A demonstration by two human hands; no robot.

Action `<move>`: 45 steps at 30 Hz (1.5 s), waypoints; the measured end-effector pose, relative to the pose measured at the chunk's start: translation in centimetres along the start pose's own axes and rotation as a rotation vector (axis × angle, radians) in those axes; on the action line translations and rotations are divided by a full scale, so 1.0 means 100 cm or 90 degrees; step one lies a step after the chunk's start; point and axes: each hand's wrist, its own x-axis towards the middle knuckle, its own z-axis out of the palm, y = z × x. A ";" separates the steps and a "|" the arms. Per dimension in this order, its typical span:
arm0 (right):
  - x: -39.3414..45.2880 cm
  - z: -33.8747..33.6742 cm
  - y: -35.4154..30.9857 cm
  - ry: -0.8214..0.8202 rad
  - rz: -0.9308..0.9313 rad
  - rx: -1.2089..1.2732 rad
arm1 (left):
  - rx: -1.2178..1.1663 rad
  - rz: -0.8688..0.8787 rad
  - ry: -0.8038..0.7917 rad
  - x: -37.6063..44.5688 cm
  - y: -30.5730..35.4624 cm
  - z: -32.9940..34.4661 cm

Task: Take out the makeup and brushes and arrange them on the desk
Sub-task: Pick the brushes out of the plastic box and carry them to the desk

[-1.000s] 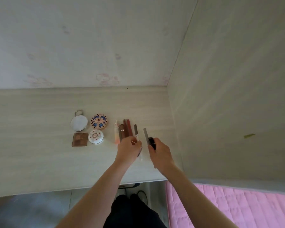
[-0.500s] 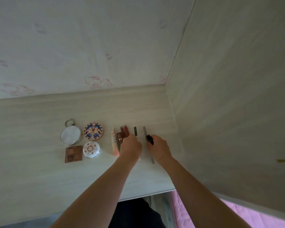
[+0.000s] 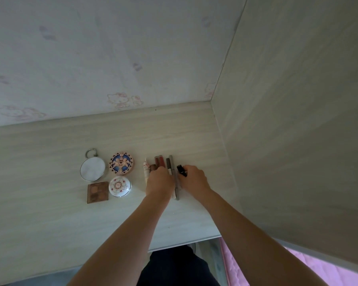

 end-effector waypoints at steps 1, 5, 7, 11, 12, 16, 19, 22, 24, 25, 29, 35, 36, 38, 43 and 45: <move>0.000 0.000 0.001 -0.006 -0.002 0.010 | -0.024 -0.006 -0.003 -0.001 -0.002 -0.002; -0.001 -0.005 0.007 0.006 -0.010 0.023 | -0.096 -0.007 -0.010 -0.007 -0.009 -0.006; 0.000 -0.010 0.012 0.019 -0.010 0.016 | -0.106 0.000 -0.009 -0.011 -0.010 -0.007; 0.006 -0.015 0.015 0.011 0.000 0.003 | -0.124 0.036 -0.010 -0.018 -0.010 -0.002; 0.008 -0.015 0.014 0.008 -0.004 -0.001 | -0.126 0.045 -0.011 -0.019 -0.010 0.000; 0.014 -0.013 0.008 0.004 -0.007 0.010 | -0.170 0.031 -0.008 -0.022 -0.012 0.002; 0.015 -0.017 0.004 0.014 0.006 0.047 | -0.217 0.021 -0.023 -0.022 -0.015 0.000; 0.010 -0.027 0.004 0.005 0.062 0.171 | -0.256 0.046 -0.038 -0.025 -0.013 0.000; 0.003 -0.035 0.006 -0.018 0.139 0.329 | -0.303 0.052 -0.050 -0.027 -0.011 0.001; -0.001 -0.039 0.007 -0.027 0.178 0.407 | -0.320 0.057 -0.060 -0.028 -0.009 0.002; -0.011 -0.054 0.015 -0.037 0.243 0.647 | -0.349 0.076 -0.076 -0.031 -0.001 0.007; 0.000 -0.056 0.035 0.061 0.208 0.585 | -0.260 0.132 -0.055 -0.035 0.004 0.025; 0.003 -0.056 0.038 0.082 0.197 0.549 | -0.241 0.148 -0.050 -0.035 0.006 0.027; 0.009 -0.055 0.042 0.102 0.162 0.460 | -0.191 0.184 -0.039 -0.033 0.009 0.033; 0.012 -0.050 0.041 0.117 0.050 0.274 | -0.102 0.277 -0.016 -0.031 0.010 0.045; 0.012 -0.050 0.040 0.131 0.008 0.198 | -0.089 0.299 -0.007 -0.032 0.010 0.046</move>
